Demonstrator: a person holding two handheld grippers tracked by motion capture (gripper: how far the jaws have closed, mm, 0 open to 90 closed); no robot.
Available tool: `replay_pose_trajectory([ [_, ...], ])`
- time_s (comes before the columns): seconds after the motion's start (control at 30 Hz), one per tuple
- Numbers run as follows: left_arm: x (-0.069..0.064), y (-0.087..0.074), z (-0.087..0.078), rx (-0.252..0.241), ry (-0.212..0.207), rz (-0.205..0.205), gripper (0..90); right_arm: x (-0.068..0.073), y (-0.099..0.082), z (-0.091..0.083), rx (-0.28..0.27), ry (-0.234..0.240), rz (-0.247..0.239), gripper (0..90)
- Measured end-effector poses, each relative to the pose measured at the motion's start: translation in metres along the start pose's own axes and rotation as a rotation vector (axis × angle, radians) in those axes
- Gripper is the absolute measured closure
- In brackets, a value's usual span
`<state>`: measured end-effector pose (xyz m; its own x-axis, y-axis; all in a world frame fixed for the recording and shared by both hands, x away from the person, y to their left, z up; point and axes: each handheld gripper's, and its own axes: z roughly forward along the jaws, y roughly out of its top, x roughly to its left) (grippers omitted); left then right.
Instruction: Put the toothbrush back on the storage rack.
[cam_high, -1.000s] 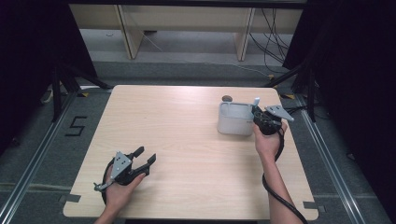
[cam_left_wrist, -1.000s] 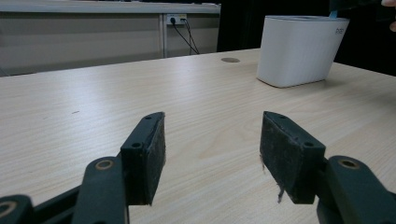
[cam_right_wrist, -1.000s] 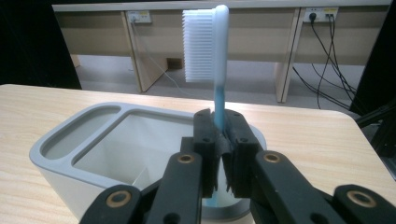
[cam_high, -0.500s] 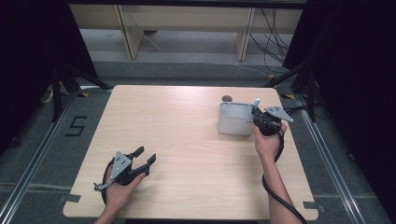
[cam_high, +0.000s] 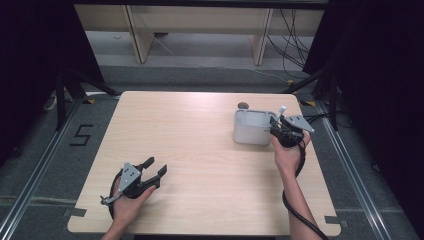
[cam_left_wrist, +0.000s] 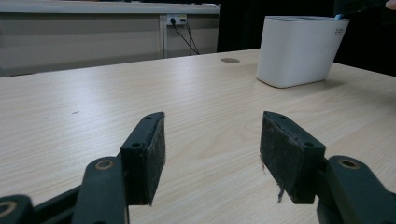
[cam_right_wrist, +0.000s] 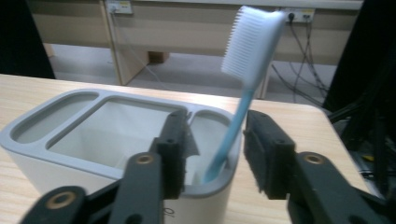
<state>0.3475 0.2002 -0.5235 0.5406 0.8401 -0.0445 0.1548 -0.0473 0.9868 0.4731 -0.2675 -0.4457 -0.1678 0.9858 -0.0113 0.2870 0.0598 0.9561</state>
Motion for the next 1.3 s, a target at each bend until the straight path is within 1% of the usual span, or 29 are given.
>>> replay_pose_trajectory([
  [0.1,0.0,0.0,0.0,0.0,0.0,0.003,40.1,-0.001,0.001,-0.003,-0.006,-0.021,0.0,52.1],
  [0.17,0.0,0.0,0.0,0.0,0.001,0.001,40.1,-0.002,0.002,-0.005,0.007,-0.03,0.018,48.7],
  [0.2,0.0,0.0,0.0,-0.001,0.001,0.001,40.1,-0.002,0.001,-0.006,0.003,-0.022,0.033,47.6],
  [0.23,0.0,0.0,0.0,-0.001,0.001,0.001,40.1,-0.004,0.001,-0.006,0.0,-0.027,0.006,46.3],
  [0.27,0.0,0.0,0.0,0.0,0.001,0.002,40.1,-0.005,0.001,-0.007,0.003,-0.01,0.01,45.2],
  [0.33,0.0,0.0,0.0,0.001,0.001,0.004,40.2,-0.004,0.0,-0.01,0.009,-0.013,0.027,43.9],
  [0.37,0.0,0.0,0.0,0.001,0.001,0.004,40.2,-0.005,0.0,-0.011,0.009,-0.013,0.011,43.5],
  [0.4,0.0,0.0,0.0,0.001,0.0,0.004,40.2,-0.003,0.0,-0.012,0.016,-0.006,0.038,42.8],
  [0.47,-0.001,0.0,0.0,0.001,0.001,0.003,40.2,-0.005,-0.001,-0.013,0.015,0.0,0.014,41.8],
  [0.5,-0.001,0.0,0.0,0.001,0.001,0.002,40.2,-0.004,-0.002,-0.014,0.015,0.006,0.026,41.3],
  [0.53,-0.001,0.0,0.0,0.001,0.0,0.003,40.2,-0.005,-0.002,-0.015,0.023,0.001,0.021,40.9],
  [0.57,-0.001,0.0,0.0,0.001,0.0,0.002,40.2,-0.003,-0.002,-0.017,0.029,0.003,0.048,40.3],
  [0.6,-0.001,0.0,0.0,0.001,0.001,0.002,40.2,-0.006,-0.003,-0.017,0.036,0.015,0.019,39.8],
  [0.67,-0.001,0.0,0.0,0.002,0.001,0.002,40.2,-0.004,-0.005,-0.02,0.036,0.018,0.029,39.2],
  [0.7,-0.001,0.0,0.0,0.001,0.001,0.002,40.2,-0.006,-0.005,-0.023,0.046,0.029,0.02,38.8],
  [0.73,-0.001,0.0,0.0,0.0,0.001,0.003,40.3,-0.006,-0.006,-0.024,0.034,0.023,0.004,38.5],
  [0.8,-0.001,0.0,0.001,0.0,0.001,0.004,40.2,-0.006,-0.007,-0.028,0.05,0.022,0.024,37.9],
  [0.83,-0.001,0.0,0.0,0.0,0.001,0.003,40.3,-0.006,-0.008,-0.03,0.041,0.028,0.028,37.5],
  [0.87,-0.001,0.0,0.001,0.001,0.001,0.004,40.2,-0.008,-0.008,-0.032,0.041,0.026,0.005,37.4],
  [0.9,-0.001,0.0,0.001,0.001,0.001,0.003,40.3,-0.009,-0.008,-0.033,0.042,0.041,0.008,37.1],
  [0.93,-0.001,0.0,0.001,0.001,0.001,0.003,40.2,-0.007,-0.009,-0.036,0.05,0.034,0.021,37.0],
  [0.97,-0.001,0.0,0.001,0.002,0.002,0.003,40.3,-0.008,-0.009,-0.038,0.044,0.042,0.011,36.8],
  [1.07,-0.001,0.0,0.001,0.003,0.002,0.006,40.3,-0.009,-0.011,-0.044,0.055,0.052,0.017,36.1],
  [1.1,-0.001,0.0,0.0,0.002,0.001,0.006,40.2,-0.009,-0.012,-0.046,0.054,0.052,0.001,36.1],
  [1.13,-0.002,0.0,0.001,0.001,0.002,0.004,40.3,-0.009,-0.013,-0.048,0.06,0.06,0.009,36.0],
  [1.17,-0.002,0.0,0.001,0.001,0.002,0.003,40.3,-0.01,-0.014,-0.051,0.057,0.052,-0.007,35.9],
  [1.2,-0.001,0.0,0.001,0.002,0.002,0.003,40.2,-0.009,-0.015,-0.053,0.064,0.059,0.015,35.8],
  [1.23,-0.001,0.0,0.001,0.002,0.002,0.003,40.2,-0.009,-0.017,-0.055,0.067,0.053,0.019,35.6],
  [1.3,-0.001,0.0,0.001,0.003,0.002,0.003,40.2,-0.01,-0.02,-0.06,0.077,0.074,-0.006,35.5],
])
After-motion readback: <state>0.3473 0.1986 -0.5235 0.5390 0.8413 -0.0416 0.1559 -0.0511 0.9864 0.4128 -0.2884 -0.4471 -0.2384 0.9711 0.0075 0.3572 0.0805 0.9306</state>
